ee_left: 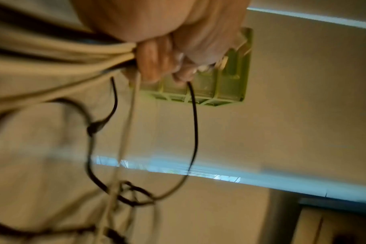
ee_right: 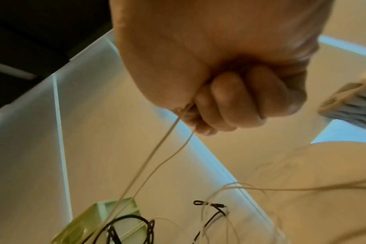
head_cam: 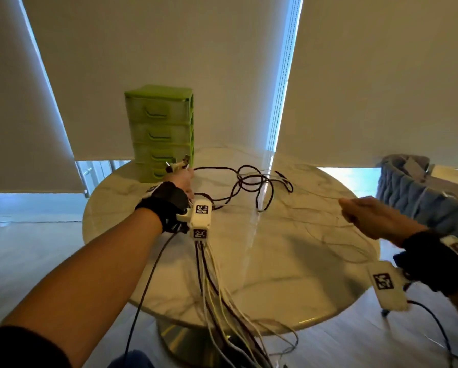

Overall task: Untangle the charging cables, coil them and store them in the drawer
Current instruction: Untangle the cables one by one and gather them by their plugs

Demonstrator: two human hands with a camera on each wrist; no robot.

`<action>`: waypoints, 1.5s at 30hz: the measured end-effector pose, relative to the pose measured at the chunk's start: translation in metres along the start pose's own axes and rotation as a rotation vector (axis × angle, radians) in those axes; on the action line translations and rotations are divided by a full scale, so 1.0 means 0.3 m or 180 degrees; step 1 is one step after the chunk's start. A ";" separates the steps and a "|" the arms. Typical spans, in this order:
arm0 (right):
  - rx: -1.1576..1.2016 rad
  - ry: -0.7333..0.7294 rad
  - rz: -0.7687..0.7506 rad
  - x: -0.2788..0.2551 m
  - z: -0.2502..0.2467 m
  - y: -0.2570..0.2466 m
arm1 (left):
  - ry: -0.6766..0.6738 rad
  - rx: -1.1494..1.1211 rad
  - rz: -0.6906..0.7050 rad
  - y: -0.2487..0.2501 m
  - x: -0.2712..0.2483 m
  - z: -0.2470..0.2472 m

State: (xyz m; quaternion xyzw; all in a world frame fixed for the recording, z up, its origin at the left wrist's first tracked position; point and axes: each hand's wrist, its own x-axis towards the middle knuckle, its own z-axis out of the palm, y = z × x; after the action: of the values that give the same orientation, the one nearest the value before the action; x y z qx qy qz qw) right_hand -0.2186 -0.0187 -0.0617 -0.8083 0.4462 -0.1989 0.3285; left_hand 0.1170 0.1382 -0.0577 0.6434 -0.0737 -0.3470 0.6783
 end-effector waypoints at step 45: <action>0.1870 -0.0417 -0.0032 0.166 0.228 -0.533 | -0.1639 0.0424 0.1064 -0.048 -0.090 0.148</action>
State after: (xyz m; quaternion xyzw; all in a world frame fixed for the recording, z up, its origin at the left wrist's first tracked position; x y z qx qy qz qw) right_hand -0.0559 0.0247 0.0048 -0.6920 0.3433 -0.2685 0.5754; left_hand 0.0671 0.1179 -0.0544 0.5564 -0.3705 -0.3767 0.6413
